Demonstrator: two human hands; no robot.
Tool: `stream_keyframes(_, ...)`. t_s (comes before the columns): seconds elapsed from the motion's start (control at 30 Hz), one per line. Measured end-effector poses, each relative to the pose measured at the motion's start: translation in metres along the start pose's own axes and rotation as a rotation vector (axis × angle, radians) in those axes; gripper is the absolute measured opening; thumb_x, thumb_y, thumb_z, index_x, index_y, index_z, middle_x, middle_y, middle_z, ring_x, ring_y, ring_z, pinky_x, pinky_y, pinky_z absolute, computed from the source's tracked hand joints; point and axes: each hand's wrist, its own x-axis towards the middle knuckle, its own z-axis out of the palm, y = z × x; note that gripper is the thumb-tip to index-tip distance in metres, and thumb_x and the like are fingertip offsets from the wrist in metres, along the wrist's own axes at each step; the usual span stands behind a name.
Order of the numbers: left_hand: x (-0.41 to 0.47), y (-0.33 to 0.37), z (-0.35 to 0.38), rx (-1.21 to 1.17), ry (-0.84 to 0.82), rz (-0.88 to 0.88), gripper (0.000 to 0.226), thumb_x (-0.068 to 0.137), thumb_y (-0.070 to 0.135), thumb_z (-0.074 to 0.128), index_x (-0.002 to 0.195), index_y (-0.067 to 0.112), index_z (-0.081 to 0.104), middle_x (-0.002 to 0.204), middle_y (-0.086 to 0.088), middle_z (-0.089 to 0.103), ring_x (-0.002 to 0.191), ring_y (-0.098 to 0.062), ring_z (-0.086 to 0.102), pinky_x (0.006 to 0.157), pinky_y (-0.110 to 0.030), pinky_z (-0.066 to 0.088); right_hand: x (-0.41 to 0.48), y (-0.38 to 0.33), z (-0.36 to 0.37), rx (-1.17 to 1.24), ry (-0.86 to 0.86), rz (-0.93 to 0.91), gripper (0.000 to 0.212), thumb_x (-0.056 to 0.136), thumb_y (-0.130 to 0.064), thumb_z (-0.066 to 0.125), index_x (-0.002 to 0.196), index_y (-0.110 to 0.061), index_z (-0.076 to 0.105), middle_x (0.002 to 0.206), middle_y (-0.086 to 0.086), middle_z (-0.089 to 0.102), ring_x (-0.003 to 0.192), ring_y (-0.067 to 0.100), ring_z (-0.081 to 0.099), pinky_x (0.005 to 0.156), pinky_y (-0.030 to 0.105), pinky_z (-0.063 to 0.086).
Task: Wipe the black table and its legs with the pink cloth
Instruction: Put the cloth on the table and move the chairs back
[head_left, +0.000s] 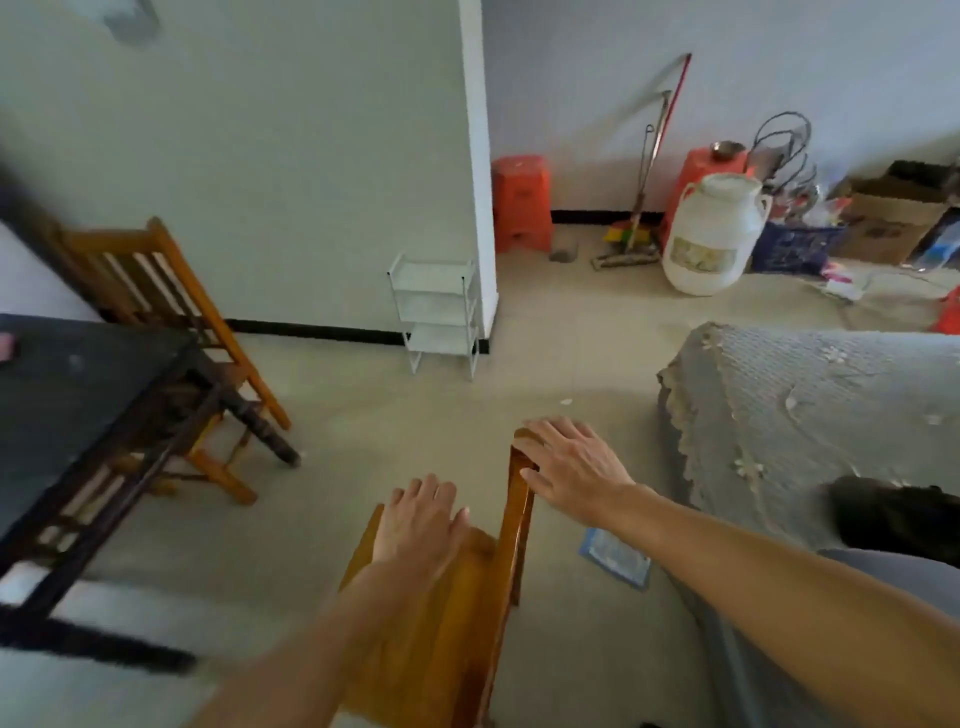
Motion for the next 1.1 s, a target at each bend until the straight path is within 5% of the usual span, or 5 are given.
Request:
stream_keyframes(0.17, -0.050, 0.033, 0.006, -0.056, -0.004, -0.311, 0.044, 0.100, 0.050, 0.026, 0.129, 0.025, 0.048, 0.130, 0.006, 0.049, 0.121, -0.014, 0.045, 0.107, -0.032, 0.033, 0.025, 0.023, 0.012, -0.044, -0.120, -0.211, 0.044, 0.099, -0.043, 0.037, 0.137, -0.022, 0.048, 0.147, 0.004, 0.040, 0.136, 0.024, 0.034, 0.111, 0.040, 0.027)
stream_keyframes(0.47, -0.147, 0.083, 0.018, -0.254, -0.041, -0.726, 0.045, 0.099, 0.054, 0.023, 0.115, 0.025, 0.054, 0.120, 0.005, 0.057, 0.112, -0.017, 0.052, 0.098, -0.033, 0.039, 0.048, 0.013, 0.025, -0.196, -0.303, -0.243, 0.049, 0.099, -0.049, 0.023, 0.127, -0.027, 0.057, 0.136, 0.003, 0.046, 0.123, 0.031, 0.038, 0.096, 0.040, 0.039)
stream_keyframes(0.7, -0.167, 0.139, 0.032, -0.236, 0.137, -0.877, 0.036, 0.099, 0.051, 0.029, 0.105, 0.026, 0.054, 0.101, 0.010, 0.055, 0.093, -0.009, 0.053, 0.079, -0.023, 0.045, 0.052, 0.014, 0.033, -0.169, -0.256, -0.237, 0.051, 0.097, -0.053, 0.026, 0.107, -0.024, 0.067, 0.116, 0.002, 0.056, 0.112, 0.030, 0.045, 0.084, 0.037, 0.043)
stream_keyframes(0.87, -0.148, 0.135, 0.025, -0.234, 0.157, -1.073, 0.039, 0.101, 0.046, 0.026, 0.091, 0.024, 0.057, 0.092, 0.007, 0.061, 0.086, -0.013, 0.056, 0.074, -0.027, 0.050, 0.074, 0.025, 0.028, -0.041, -0.185, -0.300, 0.038, 0.097, -0.047, 0.041, 0.079, -0.022, 0.064, 0.086, 0.000, 0.061, 0.081, 0.020, 0.057, 0.068, 0.032, 0.046)
stream_keyframes(1.1, -0.134, 0.114, 0.028, -0.171, 0.187, -1.042, 0.040, 0.101, 0.042, 0.036, 0.081, 0.020, 0.062, 0.082, 0.002, 0.067, 0.073, -0.018, 0.063, 0.065, -0.030, 0.050, 0.106, 0.032, 0.042, 0.034, -0.185, -0.253, 0.045, 0.099, -0.044, 0.037, 0.070, -0.019, 0.060, 0.068, 0.003, 0.055, 0.062, 0.022, 0.051, 0.053, 0.030, 0.035)
